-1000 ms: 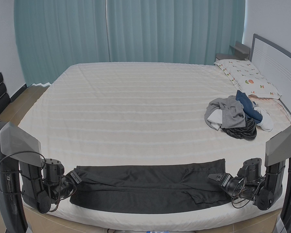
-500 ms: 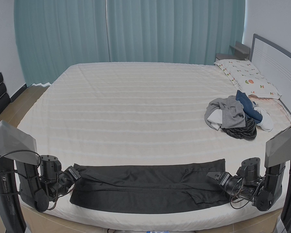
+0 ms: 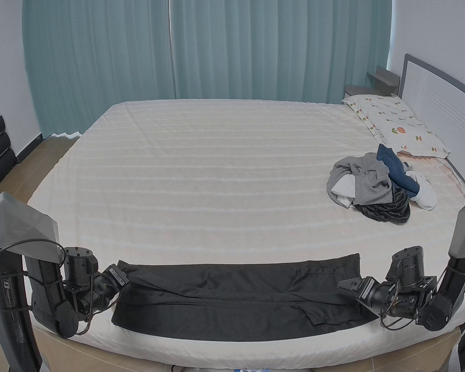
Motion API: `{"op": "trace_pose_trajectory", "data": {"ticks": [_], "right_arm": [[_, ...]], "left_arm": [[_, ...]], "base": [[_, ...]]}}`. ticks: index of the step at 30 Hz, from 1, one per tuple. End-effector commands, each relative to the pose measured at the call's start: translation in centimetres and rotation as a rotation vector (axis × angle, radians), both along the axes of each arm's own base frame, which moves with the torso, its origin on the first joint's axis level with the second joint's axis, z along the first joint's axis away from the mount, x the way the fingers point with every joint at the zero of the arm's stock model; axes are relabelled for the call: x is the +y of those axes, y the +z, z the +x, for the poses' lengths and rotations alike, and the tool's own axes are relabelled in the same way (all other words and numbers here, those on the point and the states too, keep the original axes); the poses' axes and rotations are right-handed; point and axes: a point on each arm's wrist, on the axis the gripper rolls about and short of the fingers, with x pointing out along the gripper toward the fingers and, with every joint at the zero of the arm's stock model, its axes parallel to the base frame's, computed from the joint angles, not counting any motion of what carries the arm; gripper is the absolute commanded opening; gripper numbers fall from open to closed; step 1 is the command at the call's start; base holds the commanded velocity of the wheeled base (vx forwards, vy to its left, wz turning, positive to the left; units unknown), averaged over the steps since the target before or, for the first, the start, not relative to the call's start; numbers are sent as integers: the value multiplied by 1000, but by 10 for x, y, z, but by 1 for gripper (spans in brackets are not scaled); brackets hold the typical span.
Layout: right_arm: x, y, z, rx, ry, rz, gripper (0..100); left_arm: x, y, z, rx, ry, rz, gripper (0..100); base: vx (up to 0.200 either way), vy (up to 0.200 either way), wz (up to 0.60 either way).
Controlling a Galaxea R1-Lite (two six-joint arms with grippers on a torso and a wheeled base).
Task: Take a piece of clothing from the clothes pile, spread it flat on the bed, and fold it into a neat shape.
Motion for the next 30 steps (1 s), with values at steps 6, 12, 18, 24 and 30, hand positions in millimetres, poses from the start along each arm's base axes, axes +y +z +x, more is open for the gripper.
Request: {"op": "trace_pose_trajectory", "data": {"ticks": [6,12,18,24,30], "right_arm": [[20,6,2,5,27,65,100],[35,-18,9,87,13,85,100],[35,-17,18,76,-29,121,100],[34,-19,19,85,-36,117,100],[28,-25,27,94,-73,109,100]], "left_arm": [[0,-1,-1,6,-1,1,0],[0,-1,-1,6,-2,1,0],[-1,-1,0,6,-3,1,0],[0,-1,0,4,-2,0,0],[0,-1,0,4,-2,0,0]], "base": [[0,0,0],[0,0,0],[0,0,0],[0,0,0],[0,0,0]]}}
